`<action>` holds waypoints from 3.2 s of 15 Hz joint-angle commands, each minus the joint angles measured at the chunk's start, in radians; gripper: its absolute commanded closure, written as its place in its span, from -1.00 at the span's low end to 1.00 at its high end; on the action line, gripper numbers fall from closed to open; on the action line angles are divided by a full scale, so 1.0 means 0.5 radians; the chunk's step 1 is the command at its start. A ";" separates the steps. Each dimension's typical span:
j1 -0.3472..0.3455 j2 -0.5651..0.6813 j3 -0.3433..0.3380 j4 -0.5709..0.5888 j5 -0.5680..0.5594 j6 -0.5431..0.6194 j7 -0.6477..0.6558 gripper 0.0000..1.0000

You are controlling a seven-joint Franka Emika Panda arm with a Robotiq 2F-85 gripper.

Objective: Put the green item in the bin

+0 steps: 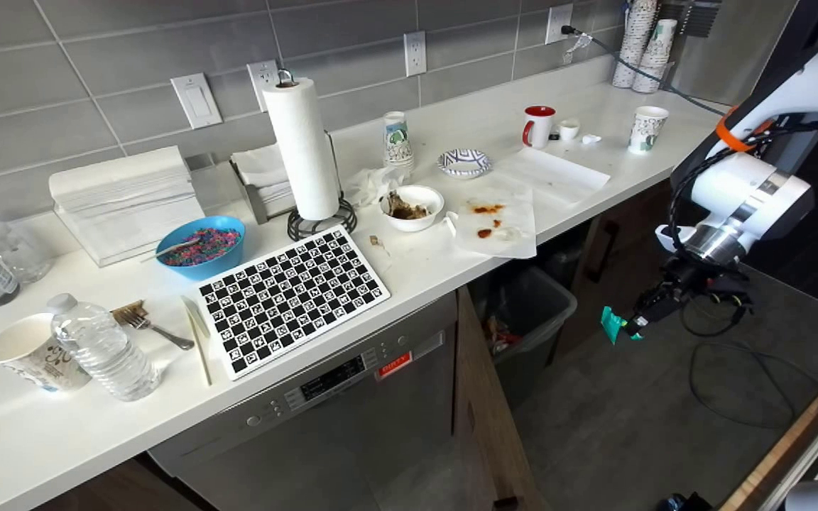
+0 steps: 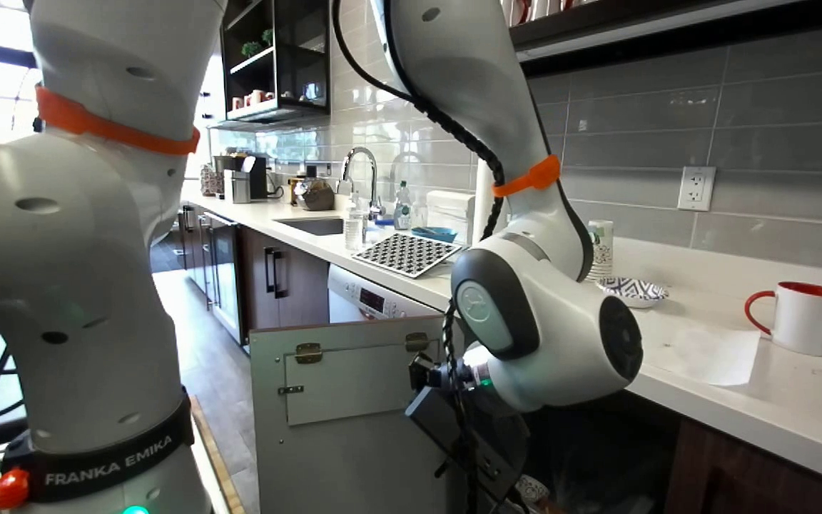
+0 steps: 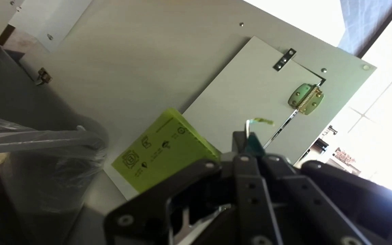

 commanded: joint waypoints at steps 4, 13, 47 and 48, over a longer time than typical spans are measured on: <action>-0.113 0.377 0.010 0.127 0.779 -0.027 -0.685 1.00; -0.085 0.866 -0.024 0.518 1.454 -0.183 -1.100 1.00; -0.038 1.634 0.039 1.495 1.888 -0.752 -0.253 -1.00; -0.040 1.624 0.031 1.486 1.882 -0.768 -0.230 -1.00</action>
